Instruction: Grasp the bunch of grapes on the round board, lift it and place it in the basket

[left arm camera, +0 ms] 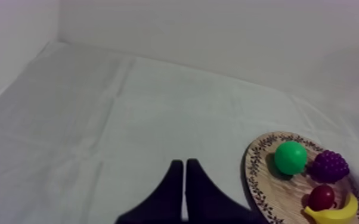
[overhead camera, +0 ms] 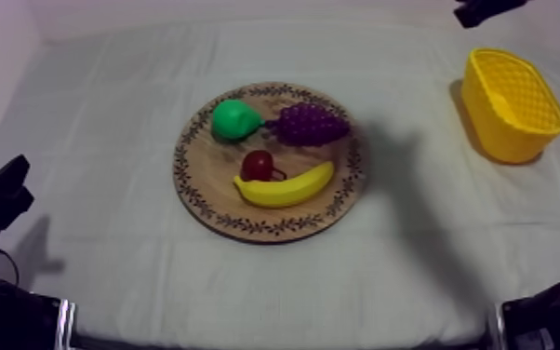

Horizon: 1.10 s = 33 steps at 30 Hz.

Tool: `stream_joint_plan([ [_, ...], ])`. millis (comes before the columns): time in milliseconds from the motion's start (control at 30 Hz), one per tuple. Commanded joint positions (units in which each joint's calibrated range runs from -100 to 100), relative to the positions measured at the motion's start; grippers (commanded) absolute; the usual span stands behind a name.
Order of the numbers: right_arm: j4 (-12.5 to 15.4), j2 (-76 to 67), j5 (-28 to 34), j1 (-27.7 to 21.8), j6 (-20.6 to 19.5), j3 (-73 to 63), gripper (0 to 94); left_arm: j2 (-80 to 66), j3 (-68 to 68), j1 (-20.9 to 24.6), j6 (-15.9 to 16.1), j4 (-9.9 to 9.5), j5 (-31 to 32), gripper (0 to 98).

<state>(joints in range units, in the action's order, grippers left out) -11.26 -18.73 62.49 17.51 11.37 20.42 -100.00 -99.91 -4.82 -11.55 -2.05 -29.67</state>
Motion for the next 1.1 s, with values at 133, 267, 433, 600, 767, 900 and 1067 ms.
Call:
stream_joint_plan([
  [133, 0.2, 9.4, 1.4, 0.9, 1.8, -8.1, 0.4, 0.0, 0.0, 0.0, 0.0, -0.02, 0.0, 0.1],
  [267, 1.0, 14.2, 2.5, 1.4, 4.0, -12.3, 0.4, 0.0, 0.0, 0.0, 0.0, -0.02, 0.0, 0.1],
  [433, 2.2, 19.5, 4.2, 2.0, 7.0, -17.2, 0.4, 0.0, 0.0, 0.0, 0.0, -0.02, 0.0, 0.1],
  [600, 4.2, 24.1, 7.8, 2.7, 10.8, -21.4, 0.4, 0.0, 0.0, 0.0, 0.0, -0.02, 0.0, 0.1],
  [767, 5.6, 27.8, 10.8, 3.9, 13.7, -23.8, 0.4, 0.0, 0.0, 0.0, 0.0, -0.02, 0.0, 0.1],
  [900, 6.3, 30.3, 12.9, 4.9, 15.4, -25.1, 0.4, 0.0, 0.0, 0.0, 0.0, -0.02, 0.0, 0.1],
  [1067, 6.8, 33.4, 16.7, 5.8, 17.7, -26.4, 0.4, 0.0, 0.0, 0.0, 0.0, -0.02, 0.0, 0.1],
])
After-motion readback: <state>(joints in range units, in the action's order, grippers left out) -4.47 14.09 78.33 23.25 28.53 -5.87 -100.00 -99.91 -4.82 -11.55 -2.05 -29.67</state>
